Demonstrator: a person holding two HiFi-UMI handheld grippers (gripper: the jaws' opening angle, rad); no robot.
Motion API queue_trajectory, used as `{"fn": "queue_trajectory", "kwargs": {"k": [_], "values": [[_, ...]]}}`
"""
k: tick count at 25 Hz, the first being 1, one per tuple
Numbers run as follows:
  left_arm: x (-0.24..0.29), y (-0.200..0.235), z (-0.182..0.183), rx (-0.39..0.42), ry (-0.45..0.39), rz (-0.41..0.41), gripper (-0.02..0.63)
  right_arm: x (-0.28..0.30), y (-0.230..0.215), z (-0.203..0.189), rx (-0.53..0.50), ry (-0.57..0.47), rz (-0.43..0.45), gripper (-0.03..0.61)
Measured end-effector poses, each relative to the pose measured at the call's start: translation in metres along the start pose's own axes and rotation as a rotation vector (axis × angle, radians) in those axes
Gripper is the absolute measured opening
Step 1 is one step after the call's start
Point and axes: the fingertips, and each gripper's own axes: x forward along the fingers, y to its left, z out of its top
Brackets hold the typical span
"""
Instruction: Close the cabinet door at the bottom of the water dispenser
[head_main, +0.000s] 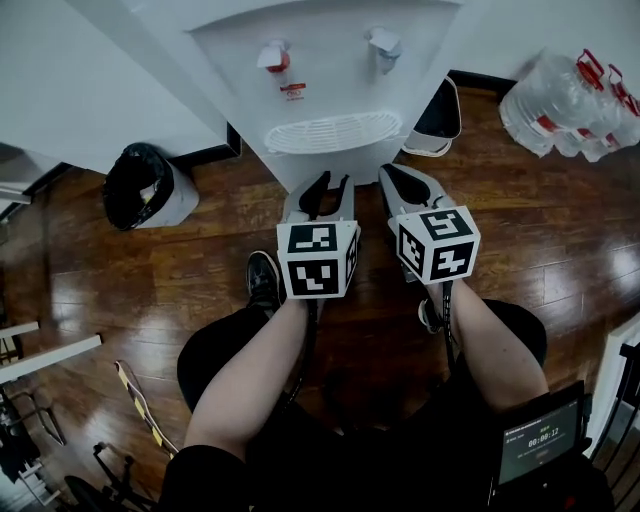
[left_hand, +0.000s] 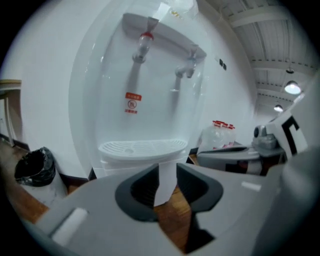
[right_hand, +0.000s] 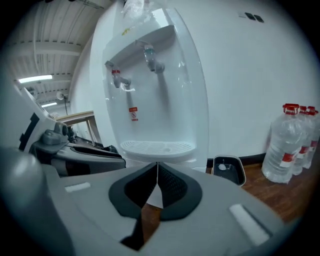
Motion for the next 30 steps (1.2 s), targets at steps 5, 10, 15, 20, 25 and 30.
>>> {"fn": "queue_trajectory", "kwargs": {"k": [5, 10, 15, 20, 25, 30], "values": [[-0.031, -0.024, -0.001, 0.045, -0.100, -0.009, 0.109, -0.039, 0.034, 0.005, 0.027, -0.075, 0.070, 0.005], [-0.071, -0.039, -0.012, 0.125, -0.192, 0.000, 0.103, -0.076, 0.058, -0.009, -0.051, -0.121, 0.067, 0.005], [-0.108, -0.054, -0.031, 0.101, -0.210, -0.006, 0.101, -0.115, 0.077, -0.025, -0.050, -0.162, 0.068, 0.005], [-0.144, -0.070, -0.054, 0.136, -0.218, -0.009, 0.095, -0.148, 0.097, -0.034, -0.079, -0.205, 0.082, 0.005], [-0.171, -0.072, -0.078, 0.123, -0.216, 0.012, 0.092, -0.173, 0.114, -0.050, -0.089, -0.226, 0.087, 0.005], [-0.194, -0.073, -0.095, 0.147, -0.244, 0.060, 0.092, -0.192, 0.132, -0.064, -0.088, -0.230, 0.117, 0.005]]}}
